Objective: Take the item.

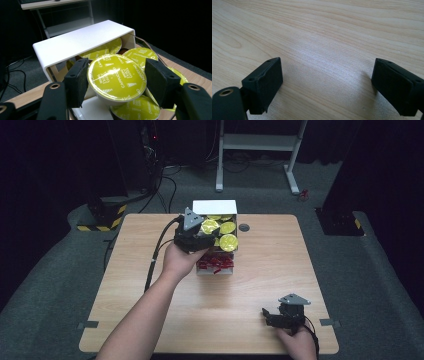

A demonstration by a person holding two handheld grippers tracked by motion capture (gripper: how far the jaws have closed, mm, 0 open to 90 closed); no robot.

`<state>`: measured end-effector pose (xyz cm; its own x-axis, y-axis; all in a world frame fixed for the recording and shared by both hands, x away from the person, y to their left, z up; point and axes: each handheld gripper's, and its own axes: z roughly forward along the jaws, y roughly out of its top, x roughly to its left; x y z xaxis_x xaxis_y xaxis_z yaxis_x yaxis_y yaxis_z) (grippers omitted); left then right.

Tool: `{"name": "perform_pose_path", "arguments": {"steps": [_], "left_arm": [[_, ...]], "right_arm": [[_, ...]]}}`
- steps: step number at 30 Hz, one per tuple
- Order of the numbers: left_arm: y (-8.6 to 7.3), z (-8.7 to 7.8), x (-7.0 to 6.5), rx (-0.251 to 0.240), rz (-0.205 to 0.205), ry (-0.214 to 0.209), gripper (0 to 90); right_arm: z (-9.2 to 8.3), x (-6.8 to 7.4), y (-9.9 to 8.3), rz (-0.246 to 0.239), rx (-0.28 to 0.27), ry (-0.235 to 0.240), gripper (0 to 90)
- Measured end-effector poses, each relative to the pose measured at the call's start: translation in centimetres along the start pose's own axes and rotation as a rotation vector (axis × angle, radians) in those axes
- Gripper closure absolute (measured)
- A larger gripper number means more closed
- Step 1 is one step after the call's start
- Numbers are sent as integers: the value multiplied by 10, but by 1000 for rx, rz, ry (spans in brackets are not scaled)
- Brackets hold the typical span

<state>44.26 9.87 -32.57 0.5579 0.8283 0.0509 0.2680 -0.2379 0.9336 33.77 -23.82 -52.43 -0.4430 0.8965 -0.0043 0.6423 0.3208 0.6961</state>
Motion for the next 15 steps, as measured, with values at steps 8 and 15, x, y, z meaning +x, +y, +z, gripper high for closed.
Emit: {"name": "perform_pose_path", "arguments": {"steps": [8,15], "left_arm": [[-3,-5,5,-11,-23,-8,380],[-4,-11,10,-23,-36,-6,381]], "right_arm": [[0,0,0,-3,-1,0,101],[0,0,0,-2,-1,0,101]]}}
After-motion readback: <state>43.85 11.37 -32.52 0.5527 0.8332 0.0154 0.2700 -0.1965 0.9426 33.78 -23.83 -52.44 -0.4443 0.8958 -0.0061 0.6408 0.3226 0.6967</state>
